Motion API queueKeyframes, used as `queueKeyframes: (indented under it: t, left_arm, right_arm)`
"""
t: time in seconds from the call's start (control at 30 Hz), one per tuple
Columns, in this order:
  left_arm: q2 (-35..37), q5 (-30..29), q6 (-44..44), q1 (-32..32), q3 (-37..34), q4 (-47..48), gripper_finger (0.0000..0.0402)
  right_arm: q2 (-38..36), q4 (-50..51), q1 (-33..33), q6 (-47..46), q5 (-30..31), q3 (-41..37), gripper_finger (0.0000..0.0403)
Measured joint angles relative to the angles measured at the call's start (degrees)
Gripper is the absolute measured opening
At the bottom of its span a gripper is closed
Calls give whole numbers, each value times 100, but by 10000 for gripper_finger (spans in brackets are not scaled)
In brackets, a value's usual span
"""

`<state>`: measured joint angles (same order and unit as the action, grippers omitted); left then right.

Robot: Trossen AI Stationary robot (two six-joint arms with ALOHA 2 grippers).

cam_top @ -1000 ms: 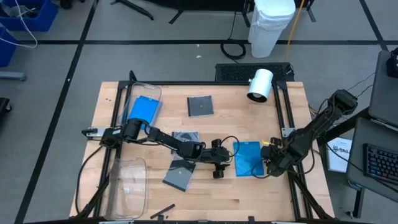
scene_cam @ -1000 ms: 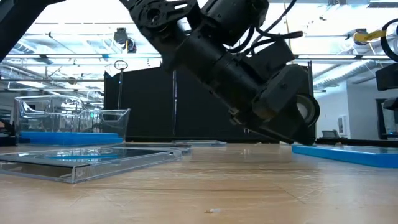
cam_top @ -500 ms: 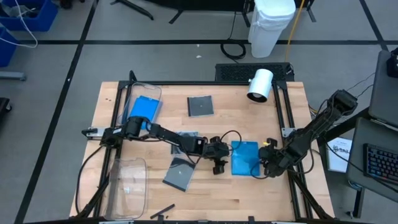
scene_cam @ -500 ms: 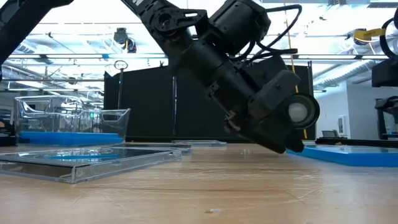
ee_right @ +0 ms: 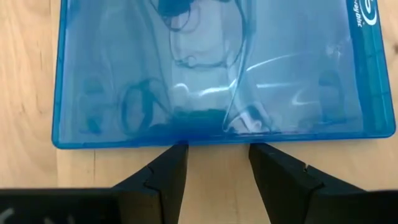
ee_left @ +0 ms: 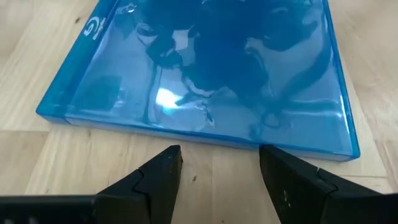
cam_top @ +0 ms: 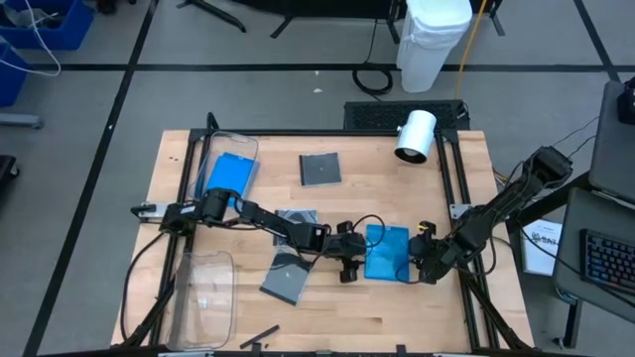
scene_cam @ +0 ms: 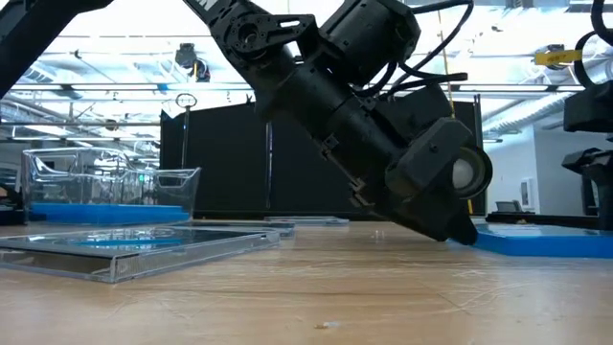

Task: Pick & place jewel cases by type
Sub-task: Put the blue CD case into the top transparent bin

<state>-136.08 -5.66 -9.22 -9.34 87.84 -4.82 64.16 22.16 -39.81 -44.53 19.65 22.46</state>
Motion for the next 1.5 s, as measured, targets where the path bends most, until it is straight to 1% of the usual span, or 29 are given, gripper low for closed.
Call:
queueKeyframes:
  t: [0.13, 0.23, 0.53, 0.67, 0.8, 0.87, 0.93, 1.1, 1.27, 1.5]
  left_arm:
    - [126, 203, 366, -2, -5, -247, 223]
    - [267, 197, 488, -37, 32, -191, 223]
    - [681, 45, 562, -52, 53, -55, 223]
    - [782, -2, 648, -55, 89, -175, 223]
    - [792, -100, 983, -86, 113, -434, 223]
    - [757, -53, 1201, -92, 127, -434, 223]
    - [726, -147, 1453, -91, 91, -244, 223]
    - [759, -451, 2202, -42, 111, -88, 223]
    - [731, -776, 2423, -30, 95, -4, 223]
    - [732, -790, 2608, -153, 95, -413, 223]
  right_arm:
    - [67, 1, 0, 48, 31, 6, 169]
    - [68, 6, 0, 43, 35, 7, 169]
    - [71, -9, 0, 28, 76, 11, 169]
    - [72, -11, 0, 26, 89, 11, 169]
    - [72, -29, 2, 16, 110, 13, 169]
    - [103, -293, 32, -35, 365, 15, 169]
    - [75, -344, 38, -37, 492, 31, 169]
    - [74, -712, 74, 307, 476, 20, 169]
    - [81, -842, 102, 472, 431, 20, 169]
    - [81, -793, 96, 475, 468, 17, 169]
